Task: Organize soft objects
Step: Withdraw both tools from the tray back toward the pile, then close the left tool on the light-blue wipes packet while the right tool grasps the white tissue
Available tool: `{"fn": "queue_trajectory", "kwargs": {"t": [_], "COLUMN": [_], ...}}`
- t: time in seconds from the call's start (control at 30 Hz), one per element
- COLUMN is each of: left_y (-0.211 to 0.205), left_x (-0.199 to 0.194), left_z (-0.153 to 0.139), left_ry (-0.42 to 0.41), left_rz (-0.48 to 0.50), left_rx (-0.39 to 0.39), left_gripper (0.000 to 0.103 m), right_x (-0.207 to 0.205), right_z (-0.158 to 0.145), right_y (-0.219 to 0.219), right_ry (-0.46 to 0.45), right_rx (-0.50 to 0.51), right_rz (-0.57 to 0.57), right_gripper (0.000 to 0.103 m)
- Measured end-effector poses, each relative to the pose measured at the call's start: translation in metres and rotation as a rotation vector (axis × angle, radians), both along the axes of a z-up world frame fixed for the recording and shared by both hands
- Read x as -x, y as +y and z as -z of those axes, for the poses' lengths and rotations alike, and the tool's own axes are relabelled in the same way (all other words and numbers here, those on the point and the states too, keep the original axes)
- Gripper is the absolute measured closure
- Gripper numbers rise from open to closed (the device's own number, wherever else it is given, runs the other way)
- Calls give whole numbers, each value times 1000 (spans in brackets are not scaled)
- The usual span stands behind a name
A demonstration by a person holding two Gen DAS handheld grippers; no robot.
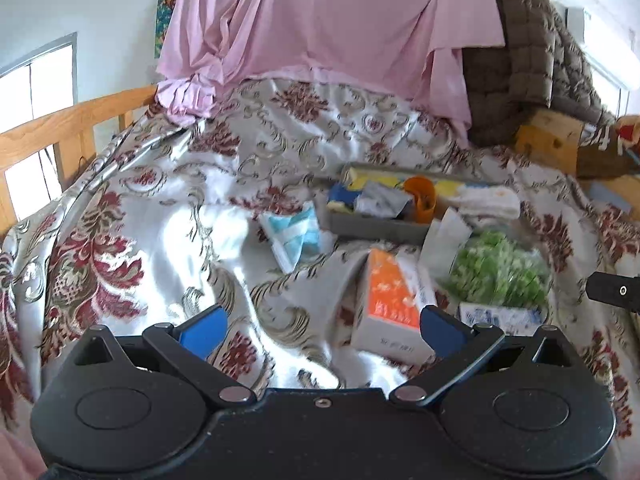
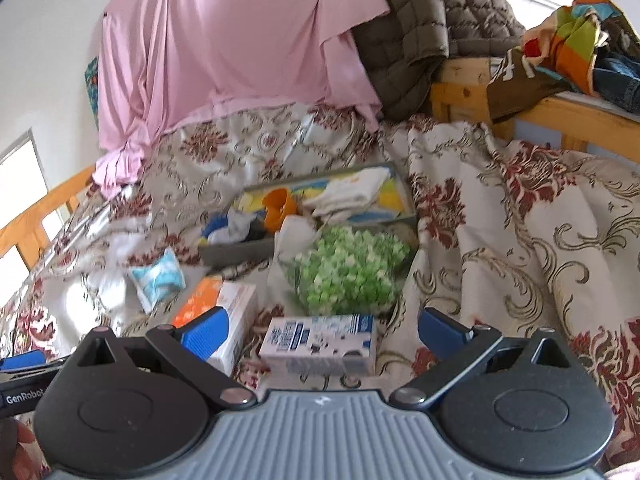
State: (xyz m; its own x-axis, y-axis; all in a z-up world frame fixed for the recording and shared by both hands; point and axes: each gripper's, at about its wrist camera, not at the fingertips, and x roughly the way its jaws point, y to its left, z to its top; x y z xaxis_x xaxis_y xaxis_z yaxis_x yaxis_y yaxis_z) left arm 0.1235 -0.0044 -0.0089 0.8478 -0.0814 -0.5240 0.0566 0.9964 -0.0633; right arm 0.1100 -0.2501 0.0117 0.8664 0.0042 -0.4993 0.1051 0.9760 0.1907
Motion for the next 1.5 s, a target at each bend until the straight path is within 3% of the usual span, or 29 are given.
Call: {"fn": "queue_trajectory", "kwargs": {"t": [0.27, 1.0, 1.33, 1.5], "left_y": [0, 9, 10, 12], "left_x": [1, -14, -23, -39], "left_z": [7, 17, 18, 15], "left_ry": [78, 144, 135, 142], "left_rz": [-19, -102, -131, -124], "left_rx": [-85, -35, -41, -57], "left_gripper": [1, 1, 1, 1], "right_x": [-2, -20, -30, -45], "right_z": [4, 15, 16, 18], "right_y": [11, 26, 29, 39], "right_ry": [50, 155, 117, 88], "right_rx": [14, 16, -15, 49], "right_rz": [-52, -122, -166, -209], "right_gripper": [0, 0, 0, 0]}}
